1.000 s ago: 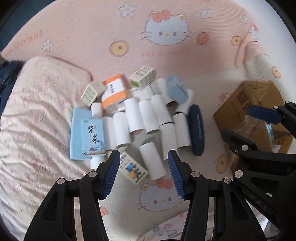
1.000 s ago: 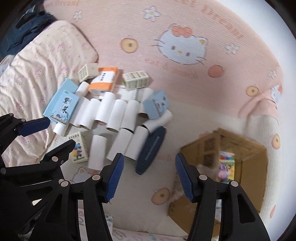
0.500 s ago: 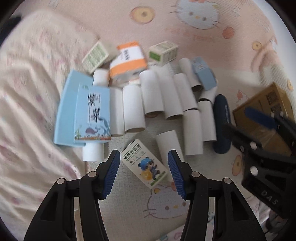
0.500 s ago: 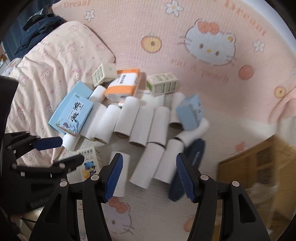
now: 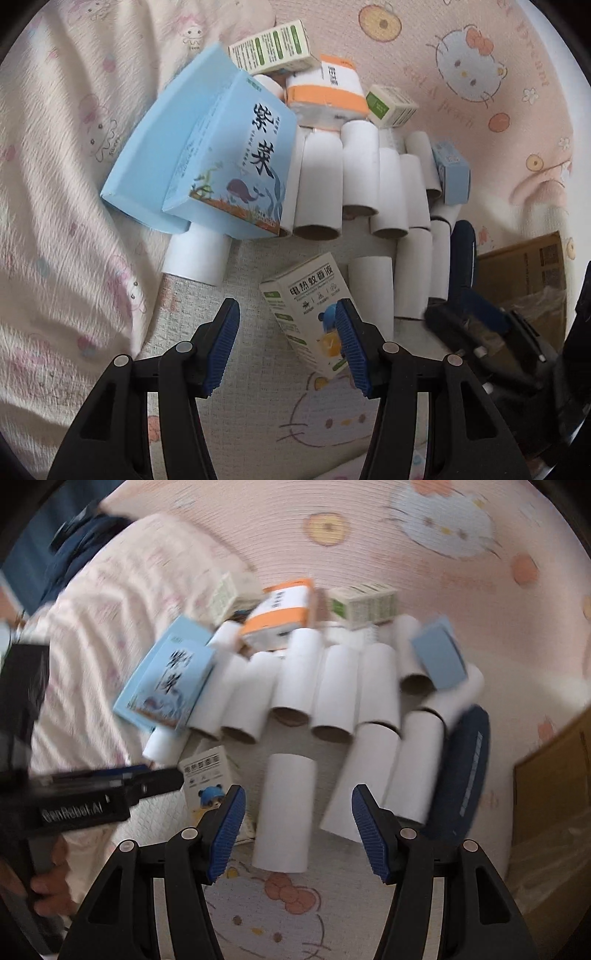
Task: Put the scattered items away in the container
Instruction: 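Lower the right gripper onto the white mosquito liquid box, then close the right gripper on the mosquito liquid box and lift it, then carry the mosquito liquid box with the right gripper over the cardboard box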
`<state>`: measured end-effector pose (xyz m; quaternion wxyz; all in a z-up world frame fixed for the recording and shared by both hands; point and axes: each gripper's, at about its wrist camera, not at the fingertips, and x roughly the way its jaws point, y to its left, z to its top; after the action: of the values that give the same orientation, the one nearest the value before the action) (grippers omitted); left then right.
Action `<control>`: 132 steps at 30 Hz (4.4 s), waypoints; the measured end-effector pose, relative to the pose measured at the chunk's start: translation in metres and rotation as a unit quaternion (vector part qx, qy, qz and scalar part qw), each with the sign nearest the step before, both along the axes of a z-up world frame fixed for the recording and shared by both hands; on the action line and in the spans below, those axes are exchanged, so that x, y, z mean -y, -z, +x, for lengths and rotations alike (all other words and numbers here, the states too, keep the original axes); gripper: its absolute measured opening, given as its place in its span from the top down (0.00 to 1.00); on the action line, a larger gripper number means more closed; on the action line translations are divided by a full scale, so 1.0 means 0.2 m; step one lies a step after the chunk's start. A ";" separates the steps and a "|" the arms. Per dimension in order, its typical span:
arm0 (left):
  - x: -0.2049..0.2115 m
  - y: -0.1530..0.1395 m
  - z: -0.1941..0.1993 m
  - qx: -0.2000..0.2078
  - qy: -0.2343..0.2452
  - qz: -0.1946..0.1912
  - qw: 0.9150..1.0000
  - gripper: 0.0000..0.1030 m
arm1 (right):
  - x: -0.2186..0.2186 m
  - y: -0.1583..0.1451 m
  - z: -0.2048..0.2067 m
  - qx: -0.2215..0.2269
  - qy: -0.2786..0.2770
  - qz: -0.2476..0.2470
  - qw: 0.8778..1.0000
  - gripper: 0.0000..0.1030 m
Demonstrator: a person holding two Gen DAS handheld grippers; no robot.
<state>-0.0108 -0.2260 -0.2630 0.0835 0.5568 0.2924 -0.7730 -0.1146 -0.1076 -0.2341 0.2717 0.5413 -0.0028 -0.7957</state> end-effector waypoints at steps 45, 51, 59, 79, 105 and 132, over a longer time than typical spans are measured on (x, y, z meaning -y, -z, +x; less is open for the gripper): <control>-0.07 0.00 -0.15 -0.063 0.031 0.108 0.992 0.84 | 0.24 0.18 -0.04 0.110 0.007 -0.038 0.993 0.54; -0.17 -0.17 -0.22 -0.100 0.067 0.093 0.988 0.84 | 0.08 0.08 -0.07 0.097 0.055 -0.079 0.991 0.55; -0.19 -0.24 -0.19 -0.110 0.061 0.056 0.991 0.49 | -0.10 0.10 -0.10 0.121 0.125 -0.109 0.979 0.55; -0.50 -0.23 -0.17 -0.119 0.106 0.086 0.983 0.48 | -0.51 -0.06 -0.12 0.102 0.221 -0.147 0.959 0.56; -0.98 -0.65 -0.51 -0.212 0.142 0.112 0.960 0.61 | -0.96 -0.49 -0.13 0.015 0.294 -0.187 0.937 0.56; -1.89 -0.71 -0.93 -0.147 0.274 0.153 0.938 0.61 | -1.92 -0.56 -0.14 0.021 0.447 -0.167 0.878 0.56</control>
<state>-0.1965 0.1518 -0.1210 -0.2619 0.5018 0.2526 -0.7848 -0.1427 0.2761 -0.1226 -0.0272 0.4458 -0.3829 -0.8086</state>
